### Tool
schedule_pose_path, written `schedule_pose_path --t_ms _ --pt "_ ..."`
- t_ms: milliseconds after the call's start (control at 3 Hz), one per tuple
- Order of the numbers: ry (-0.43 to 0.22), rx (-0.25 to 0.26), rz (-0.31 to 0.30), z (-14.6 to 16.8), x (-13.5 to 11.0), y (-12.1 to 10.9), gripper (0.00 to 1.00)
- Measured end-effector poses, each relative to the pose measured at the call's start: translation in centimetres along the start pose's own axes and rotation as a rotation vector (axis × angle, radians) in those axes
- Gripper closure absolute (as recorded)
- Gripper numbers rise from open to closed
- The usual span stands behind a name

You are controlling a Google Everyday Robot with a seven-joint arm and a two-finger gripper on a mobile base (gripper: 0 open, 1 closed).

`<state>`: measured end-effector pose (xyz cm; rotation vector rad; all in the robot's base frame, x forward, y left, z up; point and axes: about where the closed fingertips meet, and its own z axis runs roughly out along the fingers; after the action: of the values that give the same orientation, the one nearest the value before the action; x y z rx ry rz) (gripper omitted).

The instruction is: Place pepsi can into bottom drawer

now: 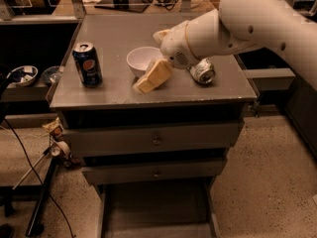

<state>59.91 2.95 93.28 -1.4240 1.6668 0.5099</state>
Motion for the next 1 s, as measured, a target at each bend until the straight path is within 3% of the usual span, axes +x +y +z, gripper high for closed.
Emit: schedule_pose_path --t_ms 333,1000 --pt "-0.066 -0.018 -0.026 2.7 -1.6 -0.1 0.0" --pt "-0.087 -0.046 -0.054 5.2 -1.6 -0.2 0.0"
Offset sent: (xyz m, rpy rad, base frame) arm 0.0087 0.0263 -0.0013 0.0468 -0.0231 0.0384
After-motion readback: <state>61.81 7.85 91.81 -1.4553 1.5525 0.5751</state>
